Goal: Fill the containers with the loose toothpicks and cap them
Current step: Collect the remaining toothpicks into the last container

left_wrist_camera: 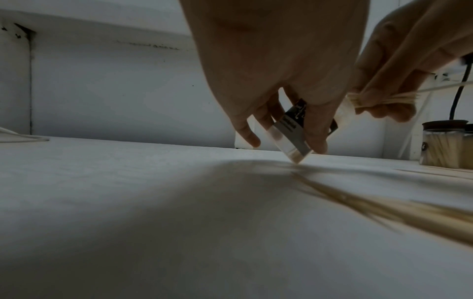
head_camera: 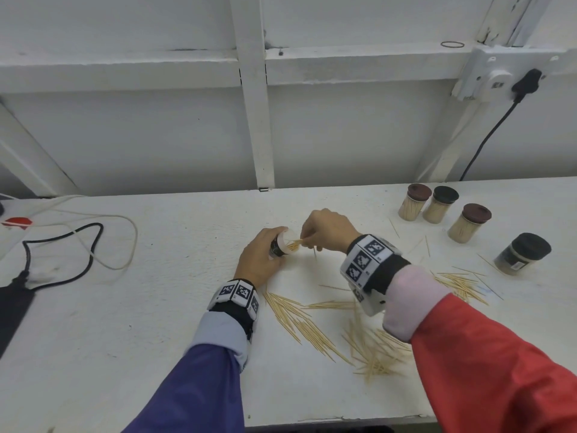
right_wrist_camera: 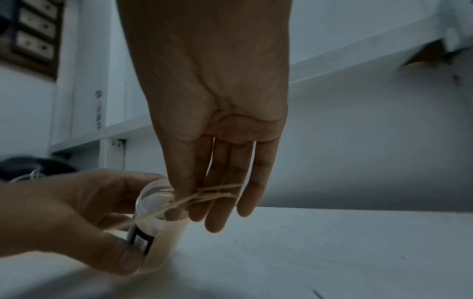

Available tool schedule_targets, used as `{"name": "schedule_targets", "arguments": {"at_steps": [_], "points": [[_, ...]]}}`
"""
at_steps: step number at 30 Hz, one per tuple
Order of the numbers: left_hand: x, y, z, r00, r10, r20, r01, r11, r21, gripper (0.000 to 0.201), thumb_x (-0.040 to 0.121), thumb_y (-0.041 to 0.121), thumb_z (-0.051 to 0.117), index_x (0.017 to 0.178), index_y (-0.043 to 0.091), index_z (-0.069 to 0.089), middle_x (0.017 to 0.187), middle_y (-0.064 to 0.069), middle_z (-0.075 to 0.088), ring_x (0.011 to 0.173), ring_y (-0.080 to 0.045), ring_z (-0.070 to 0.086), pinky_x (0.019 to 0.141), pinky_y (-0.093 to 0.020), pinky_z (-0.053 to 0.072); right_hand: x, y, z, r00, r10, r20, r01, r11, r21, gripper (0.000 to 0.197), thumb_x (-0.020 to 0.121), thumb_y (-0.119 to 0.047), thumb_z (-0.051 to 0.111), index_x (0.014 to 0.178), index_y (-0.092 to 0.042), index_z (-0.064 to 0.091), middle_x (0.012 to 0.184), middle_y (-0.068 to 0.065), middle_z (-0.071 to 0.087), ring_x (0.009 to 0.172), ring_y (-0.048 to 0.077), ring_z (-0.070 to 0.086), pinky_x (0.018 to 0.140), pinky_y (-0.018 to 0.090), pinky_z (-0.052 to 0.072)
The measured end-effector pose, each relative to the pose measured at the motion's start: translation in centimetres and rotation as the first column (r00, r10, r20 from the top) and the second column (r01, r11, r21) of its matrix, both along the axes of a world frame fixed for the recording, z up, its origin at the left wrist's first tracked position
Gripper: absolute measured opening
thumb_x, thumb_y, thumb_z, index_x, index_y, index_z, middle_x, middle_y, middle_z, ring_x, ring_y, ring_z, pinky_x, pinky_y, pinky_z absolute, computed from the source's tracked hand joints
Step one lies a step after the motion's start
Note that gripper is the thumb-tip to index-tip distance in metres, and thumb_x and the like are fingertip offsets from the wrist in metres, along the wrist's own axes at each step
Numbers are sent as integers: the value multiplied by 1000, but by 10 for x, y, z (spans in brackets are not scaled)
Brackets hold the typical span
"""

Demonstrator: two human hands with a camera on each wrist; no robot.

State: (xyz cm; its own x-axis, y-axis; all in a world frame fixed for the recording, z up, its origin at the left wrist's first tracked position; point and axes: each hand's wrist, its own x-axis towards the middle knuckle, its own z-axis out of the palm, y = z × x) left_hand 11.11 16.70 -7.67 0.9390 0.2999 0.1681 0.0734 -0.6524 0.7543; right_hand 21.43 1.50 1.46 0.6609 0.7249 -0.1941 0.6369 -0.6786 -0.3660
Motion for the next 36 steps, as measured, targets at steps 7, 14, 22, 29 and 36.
{"name": "schedule_targets", "arguments": {"at_steps": [7, 14, 22, 29, 36], "points": [[1, -4, 1, 999, 22, -31, -23, 999, -31, 54, 80, 8, 69, 128, 29, 54, 125, 6, 58, 109, -14, 55, 88, -27, 40, 2, 29, 5, 998, 7, -59, -2, 996, 85, 6, 85, -13, 71, 90, -10, 72, 75, 9, 72, 63, 23, 71, 59, 30, 57], [4, -5, 1, 998, 1, -70, -5, 999, -54, 58, 81, 14, 73, 133, 26, 50, 129, 4, 57, 113, -17, 55, 93, -30, 43, 10, 30, 5, 952, -69, -298, 136, 969, 208, 15, 75, -4, 81, 86, 2, 72, 63, 10, 67, 53, 18, 66, 57, 23, 58], [5, -4, 0, 997, -6, -72, 3, 999, -47, 62, 80, 14, 76, 135, 23, 50, 132, 2, 57, 116, -18, 55, 97, -31, 43, 18, 23, 3, 876, -116, -467, 284, 909, 305, 14, 74, 8, 77, 76, -1, 67, 81, 21, 70, 71, 31, 72, 67, 32, 61], [5, -4, -1, 996, 6, -92, -9, 999, -37, 63, 80, 18, 76, 136, 25, 49, 134, 4, 55, 119, -18, 53, 102, -37, 44, 24, 16, -4, 884, -130, -448, 272, 924, 269, 12, 80, -15, 78, 85, -7, 70, 81, 8, 69, 64, 16, 64, 50, 22, 49], [3, -5, 2, 998, -3, -63, 1, 999, -40, 60, 79, 14, 76, 133, 24, 51, 131, 4, 57, 116, -16, 54, 98, -32, 44, 32, 8, -13, 878, -137, -458, 267, 935, 233, 6, 89, -13, 68, 90, -9, 64, 89, 9, 66, 71, 17, 62, 54, 25, 51]]}}
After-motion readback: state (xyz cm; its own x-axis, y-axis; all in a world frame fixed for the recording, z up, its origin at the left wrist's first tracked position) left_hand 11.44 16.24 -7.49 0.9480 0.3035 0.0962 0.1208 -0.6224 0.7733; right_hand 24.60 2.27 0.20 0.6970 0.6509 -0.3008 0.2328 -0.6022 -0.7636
